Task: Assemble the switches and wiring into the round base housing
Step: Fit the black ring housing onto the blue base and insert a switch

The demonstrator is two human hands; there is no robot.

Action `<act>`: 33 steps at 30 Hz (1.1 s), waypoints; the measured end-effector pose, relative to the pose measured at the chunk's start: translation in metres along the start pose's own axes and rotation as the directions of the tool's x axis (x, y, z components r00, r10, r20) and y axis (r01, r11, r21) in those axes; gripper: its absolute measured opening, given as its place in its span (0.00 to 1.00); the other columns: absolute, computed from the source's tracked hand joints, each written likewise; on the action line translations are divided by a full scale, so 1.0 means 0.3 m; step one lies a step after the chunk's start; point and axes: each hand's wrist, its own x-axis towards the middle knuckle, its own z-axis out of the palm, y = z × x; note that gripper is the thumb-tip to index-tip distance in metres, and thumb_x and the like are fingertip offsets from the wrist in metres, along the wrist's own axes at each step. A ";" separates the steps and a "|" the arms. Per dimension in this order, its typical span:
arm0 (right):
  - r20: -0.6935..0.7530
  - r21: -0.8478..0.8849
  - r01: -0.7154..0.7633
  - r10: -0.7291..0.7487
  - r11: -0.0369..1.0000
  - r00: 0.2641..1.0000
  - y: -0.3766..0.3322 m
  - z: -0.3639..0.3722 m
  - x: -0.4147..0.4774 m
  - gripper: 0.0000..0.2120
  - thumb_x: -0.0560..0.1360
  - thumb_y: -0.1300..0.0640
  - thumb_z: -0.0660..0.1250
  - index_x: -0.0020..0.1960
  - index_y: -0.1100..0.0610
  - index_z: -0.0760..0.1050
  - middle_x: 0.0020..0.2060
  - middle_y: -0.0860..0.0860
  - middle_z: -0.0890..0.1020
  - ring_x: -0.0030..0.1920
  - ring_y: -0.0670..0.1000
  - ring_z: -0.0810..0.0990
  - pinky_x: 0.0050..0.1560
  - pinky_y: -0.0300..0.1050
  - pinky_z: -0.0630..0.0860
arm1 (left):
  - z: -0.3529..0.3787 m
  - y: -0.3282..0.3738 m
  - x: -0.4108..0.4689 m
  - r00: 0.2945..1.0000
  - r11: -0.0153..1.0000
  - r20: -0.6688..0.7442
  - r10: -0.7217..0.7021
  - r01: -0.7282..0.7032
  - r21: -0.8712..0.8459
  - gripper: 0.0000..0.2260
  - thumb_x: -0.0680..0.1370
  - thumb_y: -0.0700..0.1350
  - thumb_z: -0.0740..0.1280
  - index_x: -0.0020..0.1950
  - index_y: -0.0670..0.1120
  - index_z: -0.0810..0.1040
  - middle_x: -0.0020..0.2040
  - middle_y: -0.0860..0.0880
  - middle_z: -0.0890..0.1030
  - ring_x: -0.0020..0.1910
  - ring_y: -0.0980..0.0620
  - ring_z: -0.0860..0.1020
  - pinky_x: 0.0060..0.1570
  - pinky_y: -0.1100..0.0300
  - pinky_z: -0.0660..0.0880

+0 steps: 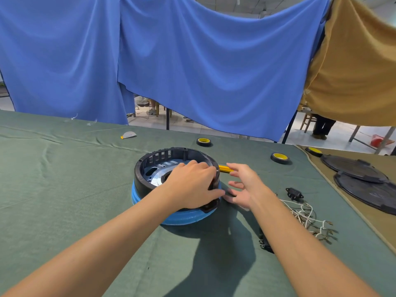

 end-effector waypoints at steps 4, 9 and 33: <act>-0.008 0.088 -0.022 0.023 0.996 1.000 0.011 -0.007 0.002 0.17 0.73 0.52 0.69 0.58 0.57 0.72 0.62 0.59 0.70 0.63 0.60 0.70 0.57 0.62 0.74 | 0.025 0.035 0.050 0.943 0.949 0.162 -0.291 0.305 -0.073 0.28 0.77 0.63 0.63 0.68 0.46 0.63 0.61 0.43 0.76 0.59 0.39 0.75 0.51 0.48 0.72; 0.004 0.072 -0.034 0.033 0.997 0.999 0.032 -0.013 -0.011 0.19 0.72 0.54 0.69 0.61 0.57 0.73 0.61 0.58 0.71 0.60 0.59 0.70 0.47 0.59 0.73 | 0.042 -0.005 0.066 0.760 0.839 0.463 -0.455 0.541 -0.064 0.47 0.71 0.71 0.63 0.79 0.45 0.50 0.76 0.42 0.64 0.72 0.38 0.66 0.67 0.41 0.66; 0.024 0.068 -0.010 0.009 0.998 1.000 0.049 -0.006 -0.063 0.05 0.78 0.59 0.64 0.53 0.58 0.72 0.45 0.59 0.78 0.43 0.59 0.81 0.34 0.49 0.77 | 0.017 -0.069 0.056 0.916 0.873 0.364 -0.168 0.309 -0.377 0.27 0.74 0.61 0.70 0.68 0.62 0.60 0.58 0.43 0.76 0.53 0.44 0.76 0.55 0.50 0.73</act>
